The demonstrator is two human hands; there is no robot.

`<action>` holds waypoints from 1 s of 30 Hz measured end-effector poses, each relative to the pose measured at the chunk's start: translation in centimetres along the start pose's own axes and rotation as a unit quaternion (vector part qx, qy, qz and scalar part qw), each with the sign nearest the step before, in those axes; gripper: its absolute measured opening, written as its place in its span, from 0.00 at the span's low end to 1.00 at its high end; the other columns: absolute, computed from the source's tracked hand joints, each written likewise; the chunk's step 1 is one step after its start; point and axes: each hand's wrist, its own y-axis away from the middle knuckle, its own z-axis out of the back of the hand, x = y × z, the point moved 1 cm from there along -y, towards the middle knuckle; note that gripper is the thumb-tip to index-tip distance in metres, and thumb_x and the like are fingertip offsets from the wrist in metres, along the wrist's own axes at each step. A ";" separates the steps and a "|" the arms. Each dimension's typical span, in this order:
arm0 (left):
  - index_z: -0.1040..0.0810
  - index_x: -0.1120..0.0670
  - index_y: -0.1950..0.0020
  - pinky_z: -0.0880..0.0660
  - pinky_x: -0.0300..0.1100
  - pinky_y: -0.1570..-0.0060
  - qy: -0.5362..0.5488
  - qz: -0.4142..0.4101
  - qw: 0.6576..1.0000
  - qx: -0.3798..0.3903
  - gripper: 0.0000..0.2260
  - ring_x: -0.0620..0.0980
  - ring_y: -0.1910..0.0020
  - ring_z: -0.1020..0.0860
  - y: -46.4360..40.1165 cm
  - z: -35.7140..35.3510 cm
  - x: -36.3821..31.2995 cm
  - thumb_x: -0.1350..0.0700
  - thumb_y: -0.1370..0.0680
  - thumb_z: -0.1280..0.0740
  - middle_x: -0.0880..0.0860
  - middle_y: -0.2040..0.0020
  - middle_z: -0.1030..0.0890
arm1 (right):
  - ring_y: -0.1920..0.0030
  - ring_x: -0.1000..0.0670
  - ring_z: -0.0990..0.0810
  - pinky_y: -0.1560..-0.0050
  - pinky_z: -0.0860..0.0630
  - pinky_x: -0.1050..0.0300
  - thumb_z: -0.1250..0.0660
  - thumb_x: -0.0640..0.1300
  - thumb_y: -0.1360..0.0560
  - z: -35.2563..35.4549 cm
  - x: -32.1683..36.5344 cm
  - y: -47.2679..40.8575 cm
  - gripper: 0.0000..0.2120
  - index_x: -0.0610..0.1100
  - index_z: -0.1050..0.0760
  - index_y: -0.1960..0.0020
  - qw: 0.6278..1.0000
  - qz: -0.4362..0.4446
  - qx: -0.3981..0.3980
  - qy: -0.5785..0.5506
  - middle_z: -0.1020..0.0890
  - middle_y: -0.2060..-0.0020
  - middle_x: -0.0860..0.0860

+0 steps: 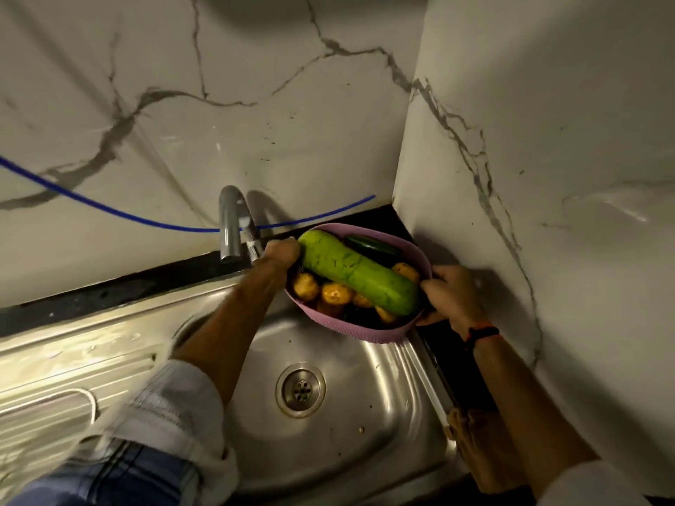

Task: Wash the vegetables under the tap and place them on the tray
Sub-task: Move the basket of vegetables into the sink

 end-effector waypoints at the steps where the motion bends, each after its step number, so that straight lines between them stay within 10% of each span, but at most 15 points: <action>1: 0.26 0.60 0.34 0.23 0.53 0.40 0.021 0.030 0.999 -0.007 0.15 0.58 0.43 0.22 0.5 0.8 1.2 0.57 0.18 0.40 0.60 0.37 0.21 | 0.62 0.35 0.17 0.71 0.19 0.40 0.38 0.33 0.29 -0.2 -0.1 -0.1 0.11 0.41 0.18 0.55 0.999 0.015 0.005 0.029 0.17 0.58 0.37; 6: 0.26 0.60 0.40 0.26 0.44 0.66 0.109 0.097 0.989 -0.009 0.10 0.52 0.60 0.24 3.9 4.0 5.9 0.62 0.18 0.43 0.58 0.53 0.22 | 0.69 0.38 0.17 0.75 0.20 0.43 0.38 0.34 0.31 -2.1 -0.1 0.1 0.13 0.45 0.17 0.56 0.984 0.068 0.038 0.162 0.17 0.63 0.41; 11: 0.25 0.59 0.38 0.26 0.44 0.65 0.163 0.131 0.975 -0.076 0.13 0.53 0.58 0.22 4.3 8.4 11.1 0.58 0.20 0.39 0.59 0.46 0.21 | 0.68 0.41 0.17 0.71 0.19 0.43 0.35 0.36 0.32 -6.3 -2.6 -0.2 0.10 0.44 0.17 0.57 0.965 0.089 0.067 0.239 0.18 0.67 0.43; 19: 0.26 0.67 0.36 0.32 0.40 0.69 0.178 0.206 0.952 -0.139 0.18 0.53 0.68 0.28 3.7 10.9 19.0 0.63 0.24 0.41 0.56 0.65 0.29 | 0.62 0.44 0.18 0.63 0.21 0.51 0.30 0.40 0.30 -12.7 -6.3 -1.1 0.06 0.48 0.15 0.57 0.936 0.086 0.116 0.320 0.16 0.65 0.47; 30: 0.25 0.68 0.37 0.31 0.44 0.66 0.163 0.256 0.942 -0.145 0.18 0.59 0.59 0.26 -0.3 10.9 22.7 0.61 0.24 0.41 0.59 0.62 0.27 | 0.73 0.49 0.23 0.75 0.23 0.52 0.37 0.33 0.30 -16.4 -8.6 -4.9 0.13 0.45 0.16 0.57 0.921 0.070 0.146 0.354 0.17 0.67 0.46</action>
